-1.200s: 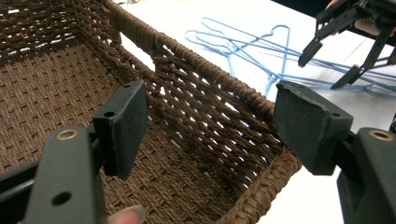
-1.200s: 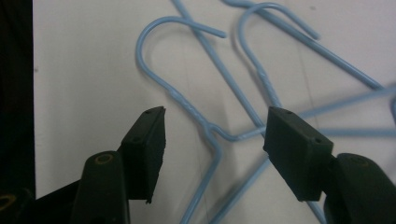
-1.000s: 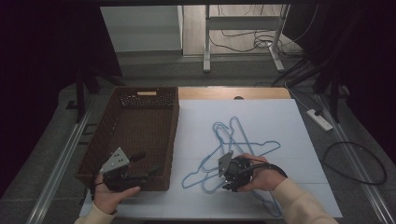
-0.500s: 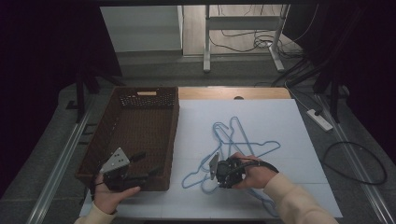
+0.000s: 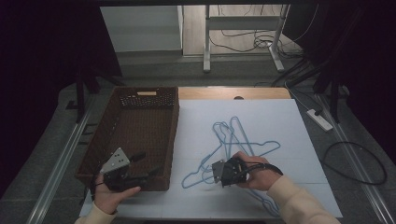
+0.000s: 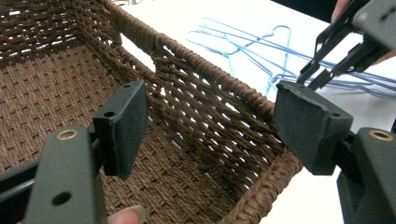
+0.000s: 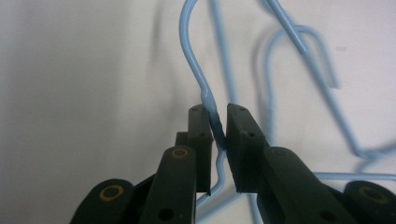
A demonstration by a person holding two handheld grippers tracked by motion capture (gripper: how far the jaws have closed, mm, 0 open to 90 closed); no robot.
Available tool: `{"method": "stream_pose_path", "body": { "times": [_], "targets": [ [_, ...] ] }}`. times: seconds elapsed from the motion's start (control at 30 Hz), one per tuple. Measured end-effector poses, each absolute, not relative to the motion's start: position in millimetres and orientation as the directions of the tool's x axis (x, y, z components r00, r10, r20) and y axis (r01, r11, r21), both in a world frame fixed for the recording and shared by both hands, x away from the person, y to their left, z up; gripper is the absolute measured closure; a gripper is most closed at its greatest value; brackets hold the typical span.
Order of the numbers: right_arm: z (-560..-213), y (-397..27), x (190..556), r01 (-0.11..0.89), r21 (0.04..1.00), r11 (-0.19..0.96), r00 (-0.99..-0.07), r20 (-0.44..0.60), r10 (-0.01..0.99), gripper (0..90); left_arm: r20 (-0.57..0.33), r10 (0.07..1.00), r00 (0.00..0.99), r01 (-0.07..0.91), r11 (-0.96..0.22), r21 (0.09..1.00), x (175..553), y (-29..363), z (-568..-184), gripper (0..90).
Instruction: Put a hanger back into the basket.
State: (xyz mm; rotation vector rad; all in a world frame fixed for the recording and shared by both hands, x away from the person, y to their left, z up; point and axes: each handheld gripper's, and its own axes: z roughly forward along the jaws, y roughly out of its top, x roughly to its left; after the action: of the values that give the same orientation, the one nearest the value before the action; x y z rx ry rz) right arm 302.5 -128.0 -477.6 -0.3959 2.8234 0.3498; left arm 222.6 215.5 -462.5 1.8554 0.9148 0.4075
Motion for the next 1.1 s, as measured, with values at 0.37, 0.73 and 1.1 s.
{"method": "stream_pose_path", "body": {
  "times": [0.37,0.73,1.1],
  "targets": [
    [-439,-160,314,-0.103,0.413,0.905,-0.938,-0.343,0.049,86.5,-0.110,0.747,0.656,0.406,-0.226,0.885,223,215,-462,27.3],
    [-416,-184,322,0.049,0.580,0.813,-0.905,-0.319,0.283,86.6,-0.111,0.743,0.660,0.404,-0.227,0.886,223,212,-461,27.3],
    [-392,-200,321,0.171,0.748,0.642,-0.830,-0.242,0.502,86.6,-0.132,0.713,0.689,0.410,-0.233,0.882,223,195,-451,27.3]
  ]
}}
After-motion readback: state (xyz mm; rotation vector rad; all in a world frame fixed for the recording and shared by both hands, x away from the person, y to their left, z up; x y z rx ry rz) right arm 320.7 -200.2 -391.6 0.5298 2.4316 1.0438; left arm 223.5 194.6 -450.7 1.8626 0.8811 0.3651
